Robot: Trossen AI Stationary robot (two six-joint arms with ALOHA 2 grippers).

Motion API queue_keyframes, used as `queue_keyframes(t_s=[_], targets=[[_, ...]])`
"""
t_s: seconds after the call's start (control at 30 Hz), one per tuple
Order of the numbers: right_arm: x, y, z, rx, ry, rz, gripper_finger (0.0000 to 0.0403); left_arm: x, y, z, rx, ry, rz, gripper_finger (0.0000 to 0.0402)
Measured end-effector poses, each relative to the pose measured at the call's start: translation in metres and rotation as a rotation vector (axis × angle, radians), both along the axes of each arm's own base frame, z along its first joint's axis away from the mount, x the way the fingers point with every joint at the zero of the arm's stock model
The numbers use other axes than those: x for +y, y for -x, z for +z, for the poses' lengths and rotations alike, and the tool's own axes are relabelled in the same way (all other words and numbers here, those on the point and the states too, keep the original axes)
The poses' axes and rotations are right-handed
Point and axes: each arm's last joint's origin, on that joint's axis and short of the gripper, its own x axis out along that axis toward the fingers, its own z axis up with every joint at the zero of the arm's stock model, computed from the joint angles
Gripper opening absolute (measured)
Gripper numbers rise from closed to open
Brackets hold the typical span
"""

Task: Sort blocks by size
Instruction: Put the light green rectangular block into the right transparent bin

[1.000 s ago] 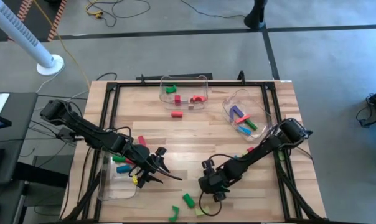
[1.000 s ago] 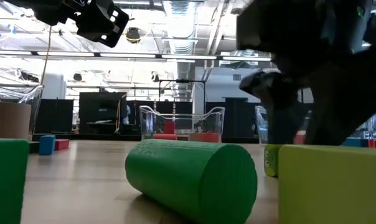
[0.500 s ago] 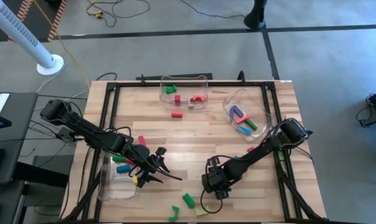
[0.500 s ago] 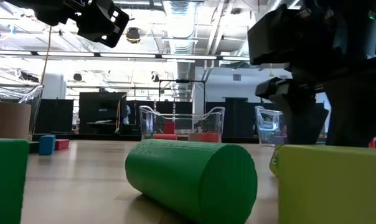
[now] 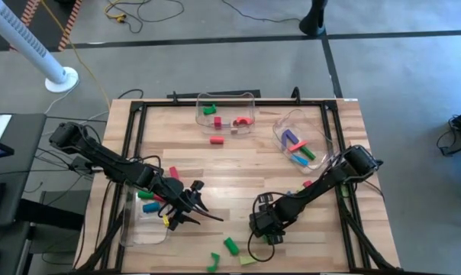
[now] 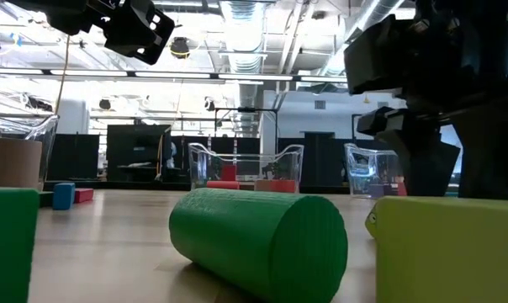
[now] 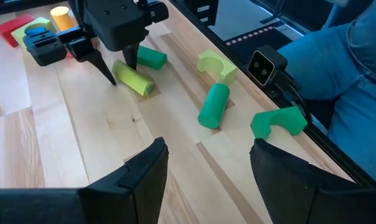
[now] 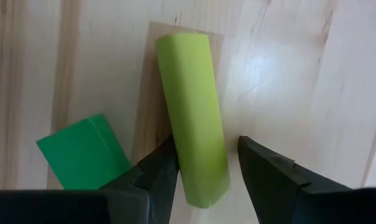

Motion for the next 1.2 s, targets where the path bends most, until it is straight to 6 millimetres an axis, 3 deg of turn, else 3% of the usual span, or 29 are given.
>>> queue_keyframes(t_s=[0.5, 0.8, 0.93, 1.2], targets=[[-0.002, 0.004, -0.001, 0.041, 0.021, 0.001, 0.0111, 0.001, 0.000, 0.000, -0.005, -0.009, 0.013, 0.0217], [-0.001, 0.000, 0.003, 0.018, 0.045, 0.000, 0.0096, 0.002, -0.002, 0.002, -0.048, -0.051, 0.056, 0.0217], [-0.002, -0.004, 0.012, -0.022, 0.089, -0.001, 0.0095, 0.003, -0.004, 0.005, -0.097, -0.082, 0.101, 0.0217], [-0.016, -0.014, 0.055, -0.237, 0.200, -0.083, 0.0094, 0.007, -0.011, 0.016, -0.245, -0.107, 0.141, 0.0217]])
